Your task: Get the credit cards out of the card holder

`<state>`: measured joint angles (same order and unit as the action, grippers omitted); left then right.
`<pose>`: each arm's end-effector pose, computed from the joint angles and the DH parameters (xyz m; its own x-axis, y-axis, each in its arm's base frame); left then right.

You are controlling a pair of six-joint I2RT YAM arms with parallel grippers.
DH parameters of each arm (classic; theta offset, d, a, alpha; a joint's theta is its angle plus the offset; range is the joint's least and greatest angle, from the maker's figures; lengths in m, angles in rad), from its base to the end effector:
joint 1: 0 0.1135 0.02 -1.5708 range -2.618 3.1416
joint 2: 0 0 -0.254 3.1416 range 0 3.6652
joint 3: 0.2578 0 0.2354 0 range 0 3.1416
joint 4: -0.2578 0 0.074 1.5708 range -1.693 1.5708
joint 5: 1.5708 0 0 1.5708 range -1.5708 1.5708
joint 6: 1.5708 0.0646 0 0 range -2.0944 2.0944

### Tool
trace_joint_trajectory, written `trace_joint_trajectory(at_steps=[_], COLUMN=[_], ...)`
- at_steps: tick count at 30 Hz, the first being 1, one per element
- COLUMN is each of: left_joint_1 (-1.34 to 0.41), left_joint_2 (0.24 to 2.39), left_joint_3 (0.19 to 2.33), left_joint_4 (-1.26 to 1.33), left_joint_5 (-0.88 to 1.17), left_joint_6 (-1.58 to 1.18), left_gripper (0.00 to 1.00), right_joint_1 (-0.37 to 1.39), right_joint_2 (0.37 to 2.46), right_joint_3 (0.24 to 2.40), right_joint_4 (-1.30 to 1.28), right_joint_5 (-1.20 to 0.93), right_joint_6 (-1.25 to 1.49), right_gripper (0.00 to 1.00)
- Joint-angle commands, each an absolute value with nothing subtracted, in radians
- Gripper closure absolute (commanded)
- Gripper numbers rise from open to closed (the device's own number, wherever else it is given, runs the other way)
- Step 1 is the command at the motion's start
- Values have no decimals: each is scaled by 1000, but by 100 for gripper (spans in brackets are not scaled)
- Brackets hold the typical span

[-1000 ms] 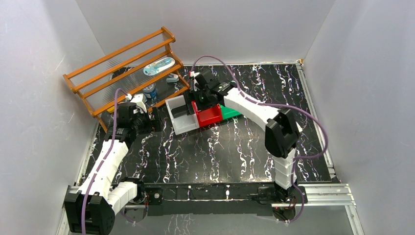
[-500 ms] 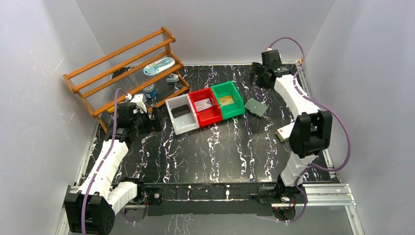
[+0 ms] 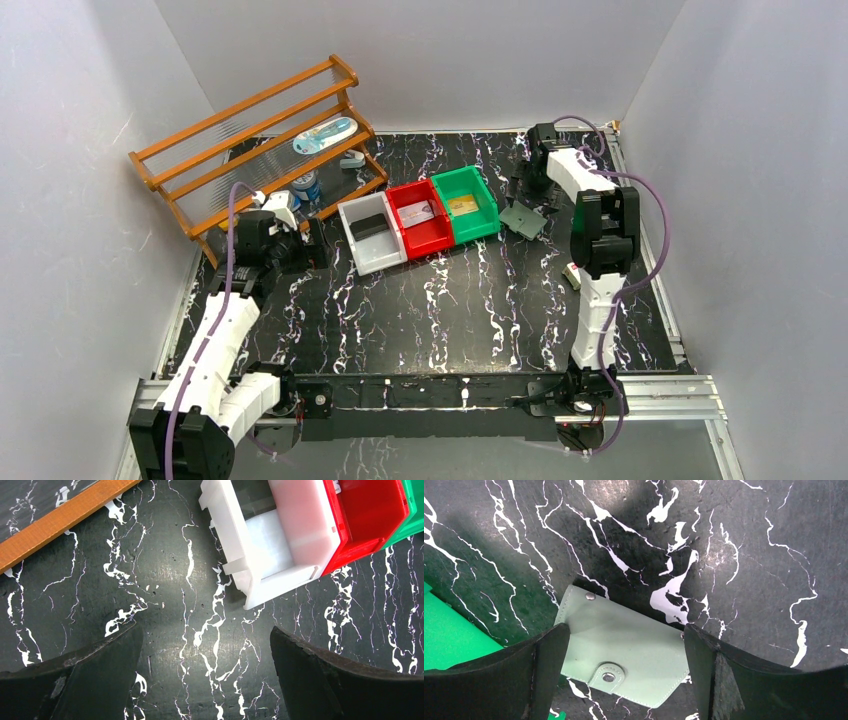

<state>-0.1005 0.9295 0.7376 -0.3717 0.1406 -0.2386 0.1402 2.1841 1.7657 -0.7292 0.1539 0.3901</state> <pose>0.2175 -0.0310 0.2588 -0.5678 -0.1779 -0.8037 0.0854 0.9583 -0.2725 0.4521 0.0538 0.1579 -0.8638 0.2576 -0.4330 0.2733 0.9616 0.0269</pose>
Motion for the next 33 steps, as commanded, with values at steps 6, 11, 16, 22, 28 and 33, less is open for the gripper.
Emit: trace_joint_trajectory(at_steps=[6,11,16,22,28,33], left_joint_1=[-103,-103,-102,-103,-103,-103], left_joint_2=[914,920,926,931,937,939], left_joint_3=[758,761,760,761,761,761], left_joint_4=[-382,-384,-385,-385,-387,-387], left_joint_5=[143,148,142,142,143,143], left_joint_6=[-239,-238,-238,-238,-239,-239], left_gripper=[2,2,2,2,2,2], right_joint_1=[172,234,336,553,705,698], right_joint_2=[1928,1694,1573,1469,1411,1466], right_joint_3=[1294,1059,938,847,976,1184], right_joint_4=[-609,-595,-580,-551,-523,-579], right_joint_5=[171,177,115,41,19,286], right_joint_6=[497,575,607,693,663,563], right_gripper=[13,14,15,17,13,2])
